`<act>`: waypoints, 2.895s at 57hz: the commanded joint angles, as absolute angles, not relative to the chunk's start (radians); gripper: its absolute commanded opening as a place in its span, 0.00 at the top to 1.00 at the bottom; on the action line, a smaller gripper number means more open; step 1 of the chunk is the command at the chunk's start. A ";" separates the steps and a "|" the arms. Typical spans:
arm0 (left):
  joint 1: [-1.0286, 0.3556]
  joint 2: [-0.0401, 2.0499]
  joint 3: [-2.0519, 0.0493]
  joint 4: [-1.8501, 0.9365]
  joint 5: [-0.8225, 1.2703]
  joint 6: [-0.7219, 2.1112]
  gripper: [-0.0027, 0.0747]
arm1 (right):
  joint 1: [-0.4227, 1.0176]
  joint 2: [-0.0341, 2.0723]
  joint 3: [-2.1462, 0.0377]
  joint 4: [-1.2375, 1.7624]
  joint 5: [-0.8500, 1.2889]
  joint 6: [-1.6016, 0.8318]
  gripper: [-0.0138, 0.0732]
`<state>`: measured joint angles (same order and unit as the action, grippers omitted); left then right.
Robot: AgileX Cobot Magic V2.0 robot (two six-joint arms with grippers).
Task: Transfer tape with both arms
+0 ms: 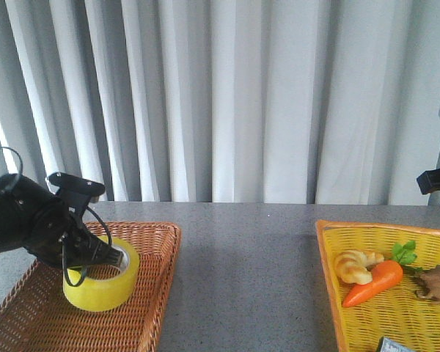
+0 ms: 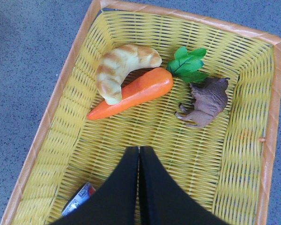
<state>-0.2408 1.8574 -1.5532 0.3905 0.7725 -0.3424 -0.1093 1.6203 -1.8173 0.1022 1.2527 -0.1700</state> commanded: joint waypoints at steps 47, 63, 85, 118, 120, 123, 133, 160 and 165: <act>-0.241 1.893 -1.587 0.386 0.718 -0.407 0.38 | -0.114 1.583 -1.840 0.109 1.211 -0.168 0.85; -0.241 1.725 -1.587 0.354 0.606 -0.408 0.42 | -0.114 1.583 -1.840 0.109 1.211 -0.168 0.85; -0.241 1.363 -1.587 0.308 0.485 -0.407 0.92 | -0.114 1.583 -1.840 0.109 1.211 -0.167 0.85; -0.241 1.300 -1.587 0.308 0.516 -0.406 0.97 | -0.114 1.583 -1.840 0.109 1.211 -0.167 0.85; -0.241 1.300 -1.587 0.308 0.516 -0.406 0.97 | -0.114 1.583 -1.840 0.109 1.211 -0.167 0.85; -0.241 1.300 -1.587 0.308 0.516 -0.406 0.97 | -0.114 1.583 -1.840 0.109 1.211 -0.167 0.85; -0.241 1.300 -1.587 0.308 0.516 -0.406 0.97 | -0.114 1.583 -1.840 0.109 1.211 -0.167 0.85; -0.241 0.982 -1.360 0.195 0.703 -0.168 0.97 | -0.114 1.583 -1.840 0.109 1.211 -0.167 0.85; -0.241 0.826 -1.182 0.176 0.635 -0.162 0.97 | -0.114 1.583 -1.840 0.109 1.211 -0.167 0.85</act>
<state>-0.2408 0.9744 -1.3100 0.2060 0.7443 -0.1849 -0.1093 1.6203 -1.8173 0.1022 1.2527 -0.1675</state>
